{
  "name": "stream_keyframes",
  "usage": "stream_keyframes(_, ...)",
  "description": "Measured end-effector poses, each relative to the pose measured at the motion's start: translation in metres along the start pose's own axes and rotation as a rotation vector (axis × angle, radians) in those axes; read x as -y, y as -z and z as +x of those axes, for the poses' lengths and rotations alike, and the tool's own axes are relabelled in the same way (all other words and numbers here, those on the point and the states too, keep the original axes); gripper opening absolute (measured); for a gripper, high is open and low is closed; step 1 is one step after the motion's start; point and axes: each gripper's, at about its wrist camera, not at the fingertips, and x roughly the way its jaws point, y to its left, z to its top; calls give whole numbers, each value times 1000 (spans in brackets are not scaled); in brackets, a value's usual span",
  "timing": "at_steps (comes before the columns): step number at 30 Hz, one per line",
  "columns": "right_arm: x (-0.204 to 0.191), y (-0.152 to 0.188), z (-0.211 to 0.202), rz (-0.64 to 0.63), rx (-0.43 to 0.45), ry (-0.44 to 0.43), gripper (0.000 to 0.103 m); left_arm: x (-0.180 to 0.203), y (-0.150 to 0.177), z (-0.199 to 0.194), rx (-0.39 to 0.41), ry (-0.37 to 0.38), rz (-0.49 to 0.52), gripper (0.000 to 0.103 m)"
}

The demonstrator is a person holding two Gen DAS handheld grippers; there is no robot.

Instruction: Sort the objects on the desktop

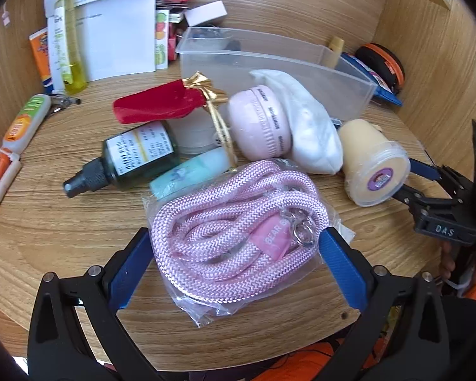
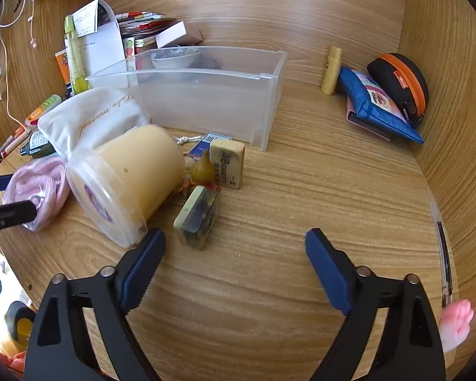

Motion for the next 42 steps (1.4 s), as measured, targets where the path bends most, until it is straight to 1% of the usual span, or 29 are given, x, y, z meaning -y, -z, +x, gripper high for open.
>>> stream_keyframes(2, 0, -2, 2, 0, -1, -7, 84, 2, -1, 1, -1, -6, 6, 103)
stream_keyframes(3, 0, -4, 3, -3, 0, -6, 82, 4, -1, 2, -2, -7, 10, 103)
stream_keyframes(5, -1, -5, 6, -11, -4, -4, 77, 6, -3, 4, -5, -3, 13, 103)
stream_keyframes(7, -3, -7, 11, -10, -15, -4, 69, 8, -5, 8, -5, -4, 19, 103)
stream_keyframes(9, -3, -9, 13, -6, -15, -23, 62, 9, -9, 12, -10, 3, 12, 103)
stream_keyframes(11, -4, -10, 15, -9, -16, -24, 62, 9, -12, 15, -9, 5, 3, 103)
stream_keyframes(13, -7, -11, 15, -12, -9, -29, 56, 11, -13, 17, -13, 2, 0, 103)
stream_keyframes(16, -8, -12, 16, -14, -6, -51, 49, 13, -15, 18, -24, 14, -8, 103)
stream_keyframes(20, -9, -12, 17, -12, -2, -66, 48, 10, -17, 14, -31, 64, -45, 103)
stream_keyframes(22, -9, -12, 17, -14, -3, -69, 48, 10, -17, 11, -32, 77, -56, 103)
stream_keyframes(23, -9, -12, 17, -14, -2, -71, 48, 11, -17, 11, -36, 72, -53, 103)
stream_keyframes(25, -9, -12, 17, -14, -2, -75, 48, 18, -16, 14, -59, 41, -33, 103)
stream_keyframes(26, -8, -12, 17, -13, -1, -77, 48, 23, -15, 17, -71, 21, -14, 103)
stream_keyframes(27, -8, -12, 17, -12, 0, -80, 48, 30, -13, 19, -76, -18, 25, 103)
stream_keyframes(29, -7, -12, 17, -10, 1, -90, 48, 41, -12, 20, -66, -57, 76, 103)
stream_keyframes(31, -7, -12, 17, -8, 3, -96, 47, 47, -12, 21, -69, -69, 103, 103)
stream_keyframes(35, -6, -10, 16, -12, 5, -91, 43, 48, -13, 28, -65, -58, 107, 103)
stream_keyframes(38, -4, -10, 16, -4, 11, -97, 35, 49, -16, 31, -53, -54, 125, 103)
stream_keyframes(40, -4, -10, 16, -7, 16, -103, 26, 52, -15, 33, -25, -50, 140, 103)
stream_keyframes(42, -5, -10, 15, -9, 21, -115, 19, 51, -13, 33, 0, -45, 134, 103)
